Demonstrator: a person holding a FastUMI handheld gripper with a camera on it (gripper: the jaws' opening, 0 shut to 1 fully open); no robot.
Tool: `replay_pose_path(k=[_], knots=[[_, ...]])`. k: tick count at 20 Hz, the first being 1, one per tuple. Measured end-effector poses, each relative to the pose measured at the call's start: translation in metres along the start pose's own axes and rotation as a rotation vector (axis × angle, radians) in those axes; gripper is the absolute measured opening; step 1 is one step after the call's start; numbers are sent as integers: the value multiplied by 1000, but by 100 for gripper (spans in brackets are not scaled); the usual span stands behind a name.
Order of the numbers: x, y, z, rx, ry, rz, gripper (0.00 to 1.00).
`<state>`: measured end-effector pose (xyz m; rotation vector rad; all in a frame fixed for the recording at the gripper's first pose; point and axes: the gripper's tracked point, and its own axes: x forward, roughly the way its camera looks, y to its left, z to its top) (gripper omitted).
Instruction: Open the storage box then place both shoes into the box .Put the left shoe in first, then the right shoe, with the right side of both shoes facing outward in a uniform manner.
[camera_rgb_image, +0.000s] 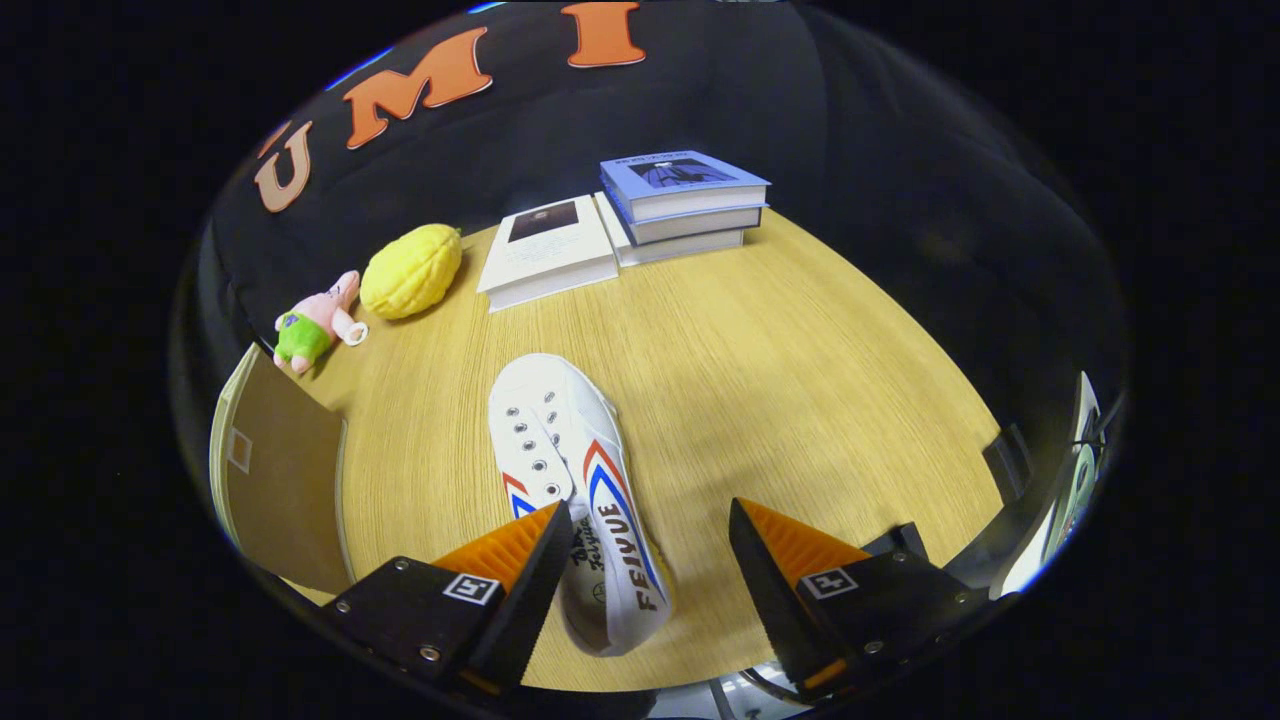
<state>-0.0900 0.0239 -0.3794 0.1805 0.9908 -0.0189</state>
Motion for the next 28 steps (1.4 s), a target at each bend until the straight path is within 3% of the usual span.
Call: replay_pose_path(k=[4, 6, 9, 11, 14, 17, 22, 28], knots=[[15, 3, -2, -26, 32, 17, 85], [19, 10, -3, -20, 50, 49, 74], [23, 19, -7, -57, 72, 78, 47], [23, 20, -6, -74, 81, 78, 36], [21, 17, -3, -85, 73, 75, 29], [22, 15, 0, 3, 75, 76, 4], [7, 18, 10, 2, 39, 22, 0], [-27, 57, 37, -3, -24, 64, 0]])
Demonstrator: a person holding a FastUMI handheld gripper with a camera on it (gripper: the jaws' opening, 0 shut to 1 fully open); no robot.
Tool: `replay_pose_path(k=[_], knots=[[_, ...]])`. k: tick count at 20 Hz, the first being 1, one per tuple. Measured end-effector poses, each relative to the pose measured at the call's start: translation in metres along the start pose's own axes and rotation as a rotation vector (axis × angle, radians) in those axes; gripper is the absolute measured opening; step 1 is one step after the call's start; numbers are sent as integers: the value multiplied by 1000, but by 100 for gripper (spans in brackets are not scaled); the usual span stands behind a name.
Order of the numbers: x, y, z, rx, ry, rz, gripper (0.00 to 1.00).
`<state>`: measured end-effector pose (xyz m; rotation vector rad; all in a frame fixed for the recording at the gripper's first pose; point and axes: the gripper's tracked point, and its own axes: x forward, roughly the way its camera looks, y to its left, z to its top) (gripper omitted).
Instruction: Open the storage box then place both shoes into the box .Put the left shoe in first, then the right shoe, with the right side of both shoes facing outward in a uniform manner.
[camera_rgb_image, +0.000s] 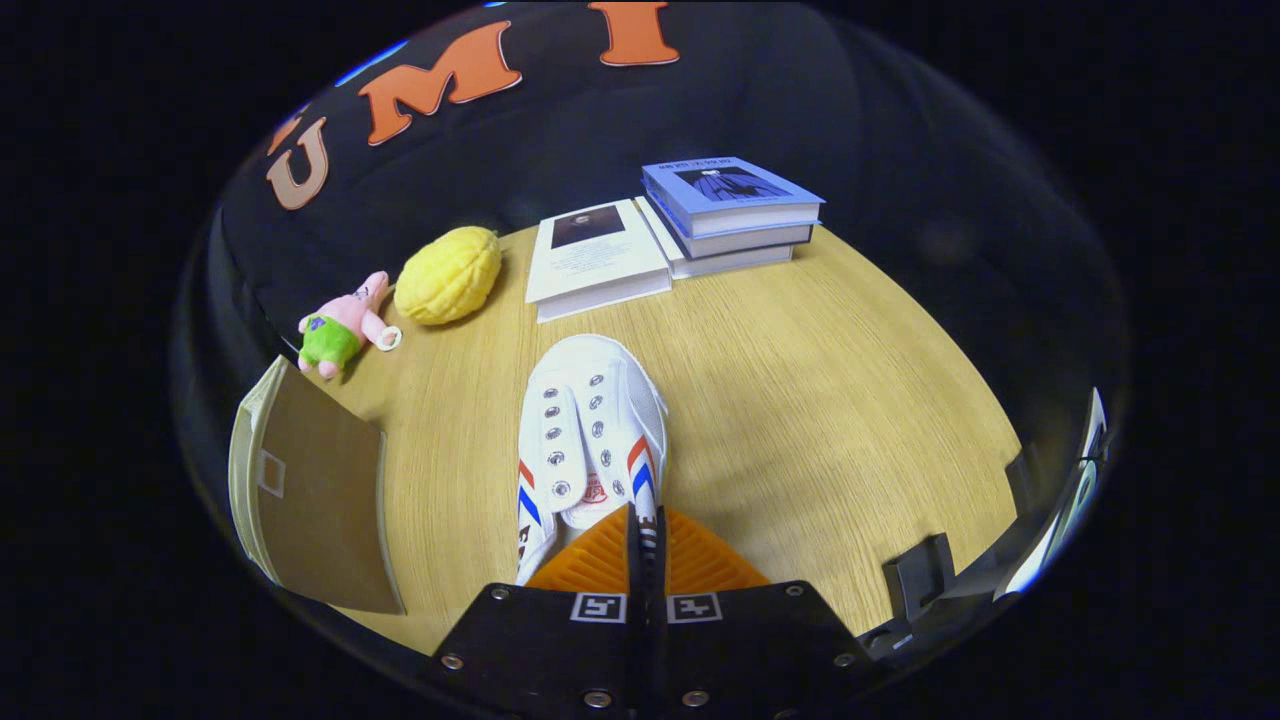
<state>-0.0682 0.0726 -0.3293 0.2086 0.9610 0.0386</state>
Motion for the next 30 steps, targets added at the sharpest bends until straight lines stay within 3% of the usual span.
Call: replay_pose_path(k=[17, 23, 30], knots=[[-113, 214, 55, -106, -154, 247, 0], [-117, 283, 38, -154, -142, 329, 0], [-93, 317, 3, -227, -110, 318, 0]])
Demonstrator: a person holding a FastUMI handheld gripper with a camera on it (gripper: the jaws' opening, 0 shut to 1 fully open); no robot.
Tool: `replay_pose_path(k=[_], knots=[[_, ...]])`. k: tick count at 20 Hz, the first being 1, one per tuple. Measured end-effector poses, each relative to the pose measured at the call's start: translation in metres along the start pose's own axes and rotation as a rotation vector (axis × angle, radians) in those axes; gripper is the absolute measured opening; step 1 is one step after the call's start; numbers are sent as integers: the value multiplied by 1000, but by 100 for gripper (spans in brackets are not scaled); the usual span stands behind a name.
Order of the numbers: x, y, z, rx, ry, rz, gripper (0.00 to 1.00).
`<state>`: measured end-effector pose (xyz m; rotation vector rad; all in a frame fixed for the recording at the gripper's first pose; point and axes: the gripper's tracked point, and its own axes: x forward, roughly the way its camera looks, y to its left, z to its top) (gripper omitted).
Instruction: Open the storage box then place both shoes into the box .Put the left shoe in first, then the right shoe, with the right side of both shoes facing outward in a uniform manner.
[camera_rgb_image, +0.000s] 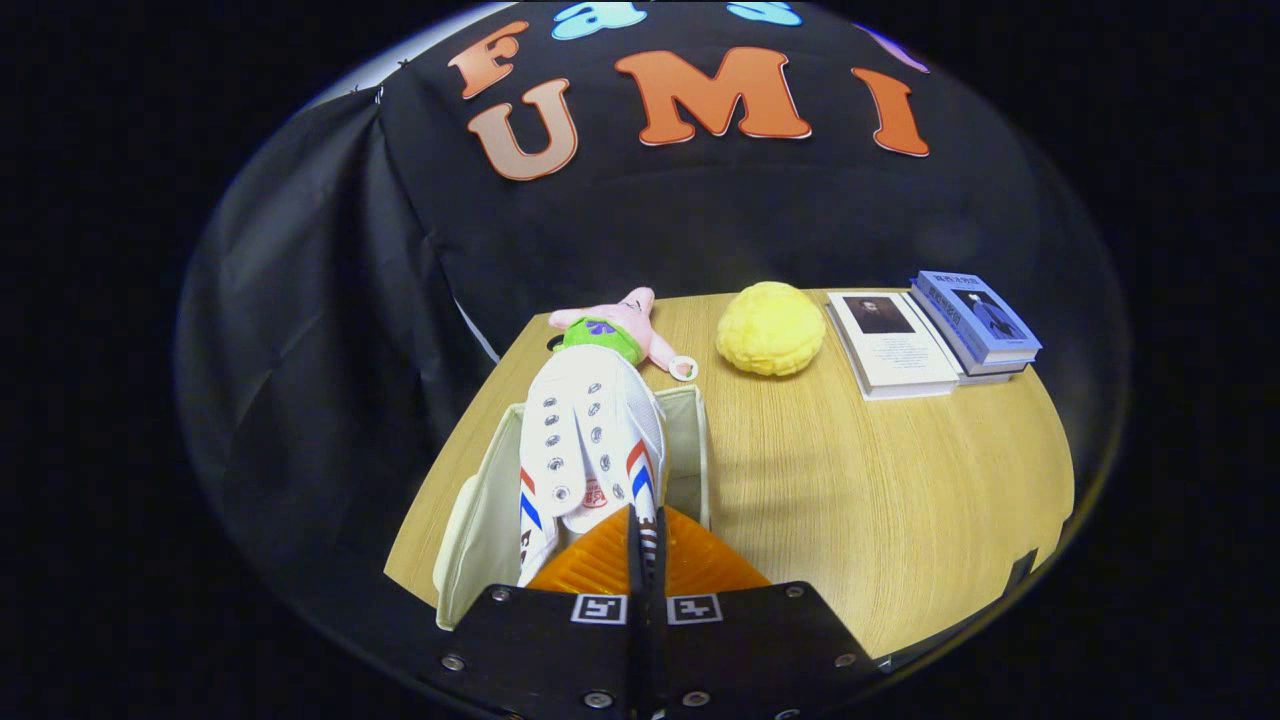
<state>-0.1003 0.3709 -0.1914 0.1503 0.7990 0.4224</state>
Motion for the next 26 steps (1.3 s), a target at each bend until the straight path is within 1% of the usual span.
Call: replay_pose_path(k=[3, 8, 10, 12, 13, 14, 15, 18, 19, 20, 26], knots=[[6, -4, -14, -16, 23, -35, 0], [10, -12, -35, -6, 53, -80, 1], [12, -19, -45, -27, 96, -127, 0], [11, -16, -42, -37, 90, -139, 1], [8, -9, -38, -21, 74, -117, 5], [7, 0, -29, -15, 44, -93, 20], [4, 3, -21, -24, 20, -88, 34], [-4, 3, 3, -59, -37, -85, 77], [-6, 3, 10, -59, -50, -85, 94], [-7, 1, 16, -61, -62, -88, 98], [-29, -22, 71, -84, -169, -131, 99]])
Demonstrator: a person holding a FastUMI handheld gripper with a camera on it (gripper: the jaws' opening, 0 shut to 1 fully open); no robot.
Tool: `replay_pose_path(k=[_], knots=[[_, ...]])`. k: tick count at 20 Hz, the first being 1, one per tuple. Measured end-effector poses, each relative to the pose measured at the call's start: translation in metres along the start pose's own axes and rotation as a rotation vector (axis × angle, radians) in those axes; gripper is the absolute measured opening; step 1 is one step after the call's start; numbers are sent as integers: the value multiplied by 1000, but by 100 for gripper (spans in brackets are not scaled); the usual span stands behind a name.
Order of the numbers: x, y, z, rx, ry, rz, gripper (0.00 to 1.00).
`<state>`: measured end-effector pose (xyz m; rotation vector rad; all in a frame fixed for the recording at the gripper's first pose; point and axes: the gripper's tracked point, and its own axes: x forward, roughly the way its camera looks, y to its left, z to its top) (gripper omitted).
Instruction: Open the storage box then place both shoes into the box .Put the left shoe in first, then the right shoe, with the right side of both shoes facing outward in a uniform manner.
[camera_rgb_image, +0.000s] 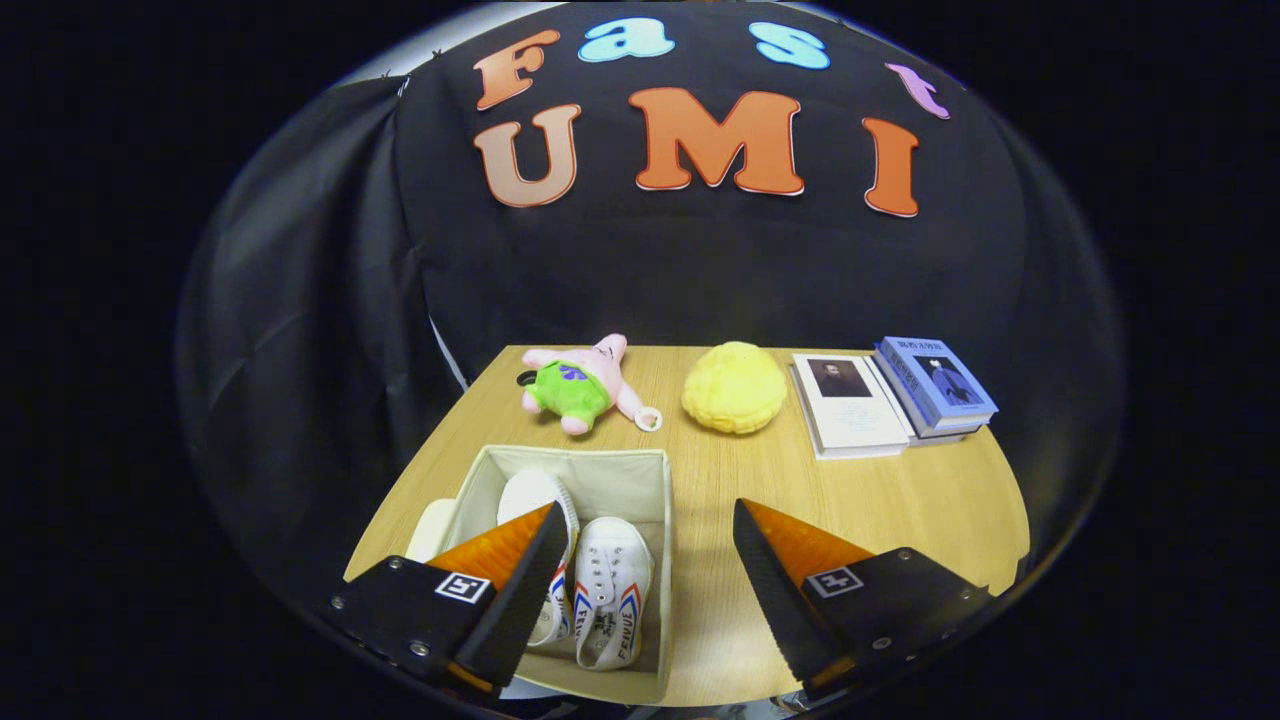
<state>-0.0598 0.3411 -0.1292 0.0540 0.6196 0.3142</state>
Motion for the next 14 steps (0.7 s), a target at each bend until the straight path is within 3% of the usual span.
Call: replay_pose_path(k=[14], knots=[[-79, -100, 135, 40, -324, -156, 98]])
